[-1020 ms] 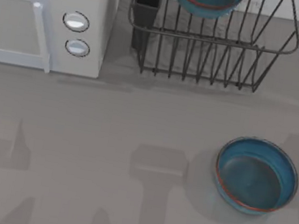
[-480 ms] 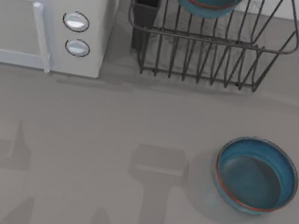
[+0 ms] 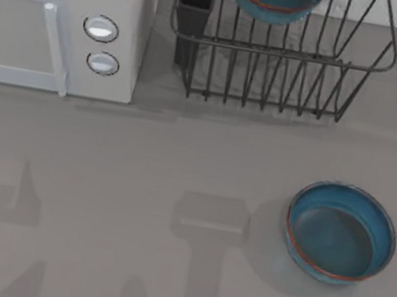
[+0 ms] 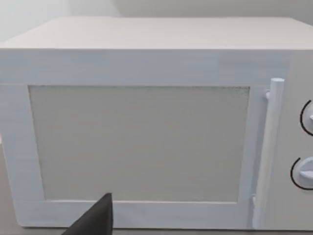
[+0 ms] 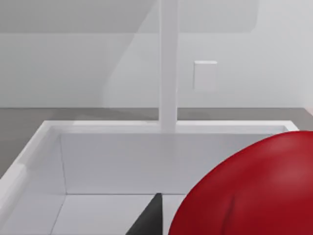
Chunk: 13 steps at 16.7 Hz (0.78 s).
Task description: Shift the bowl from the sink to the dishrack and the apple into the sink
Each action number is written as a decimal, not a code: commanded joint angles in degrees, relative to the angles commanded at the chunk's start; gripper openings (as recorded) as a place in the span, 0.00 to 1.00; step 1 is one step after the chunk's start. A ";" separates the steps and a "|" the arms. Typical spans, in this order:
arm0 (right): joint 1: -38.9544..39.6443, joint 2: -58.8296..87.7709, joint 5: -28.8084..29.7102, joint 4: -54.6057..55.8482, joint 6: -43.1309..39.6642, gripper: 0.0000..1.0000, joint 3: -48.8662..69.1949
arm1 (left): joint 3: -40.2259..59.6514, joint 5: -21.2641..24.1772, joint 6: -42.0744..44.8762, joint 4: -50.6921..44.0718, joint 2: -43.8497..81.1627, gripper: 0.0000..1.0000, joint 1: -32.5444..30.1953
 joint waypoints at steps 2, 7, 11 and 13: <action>0.00 0.00 0.00 0.00 0.00 0.08 0.00 | 0.00 0.00 0.00 0.00 0.00 1.00 0.00; 0.00 0.00 0.00 0.00 0.00 0.45 0.00 | 0.00 0.00 0.00 0.00 0.00 1.00 0.00; 0.00 0.00 0.00 0.00 0.00 0.75 0.00 | 0.00 0.00 0.00 0.00 0.00 1.00 0.00; 0.00 0.00 0.00 0.00 0.00 0.90 0.00 | 0.00 0.00 0.00 0.00 0.00 1.00 0.00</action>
